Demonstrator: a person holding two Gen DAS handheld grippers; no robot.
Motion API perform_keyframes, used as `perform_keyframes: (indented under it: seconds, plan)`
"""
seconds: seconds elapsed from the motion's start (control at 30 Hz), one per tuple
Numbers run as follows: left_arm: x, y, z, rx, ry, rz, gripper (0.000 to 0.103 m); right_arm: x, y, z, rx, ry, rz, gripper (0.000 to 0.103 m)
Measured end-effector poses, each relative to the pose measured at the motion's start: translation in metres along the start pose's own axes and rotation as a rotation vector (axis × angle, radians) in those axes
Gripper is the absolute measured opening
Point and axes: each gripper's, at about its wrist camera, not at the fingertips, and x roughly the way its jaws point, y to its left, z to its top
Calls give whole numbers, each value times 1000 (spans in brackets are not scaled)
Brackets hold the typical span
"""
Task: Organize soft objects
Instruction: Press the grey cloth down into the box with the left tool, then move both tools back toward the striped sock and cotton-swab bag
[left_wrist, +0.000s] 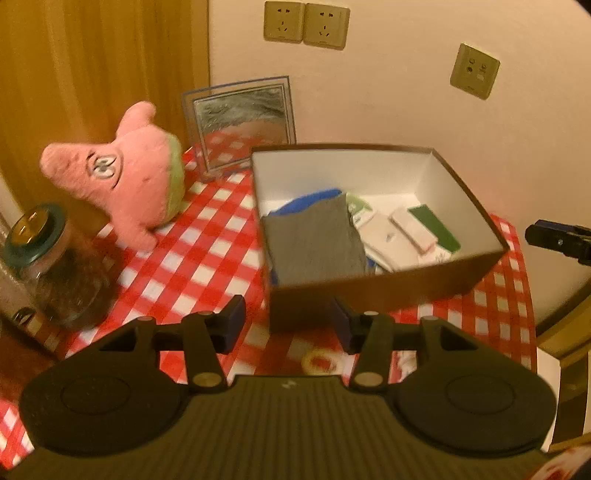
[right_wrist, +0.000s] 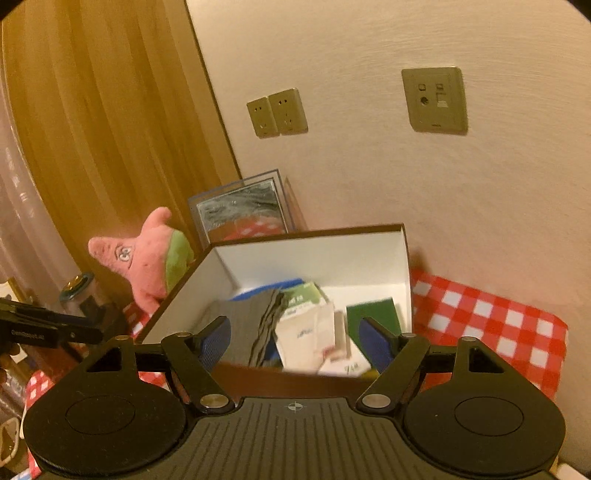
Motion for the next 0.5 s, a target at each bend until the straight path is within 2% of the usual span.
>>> perform_keyframes:
  seconds: [0.23,0.5]
  plan:
    - [-29,7,-44,-29,25,29,48,-27,8,-29,6,21,-12,76]
    - [-47,4,-93,-100,74,3,48,-45,25,-60,12,66,-12,76]
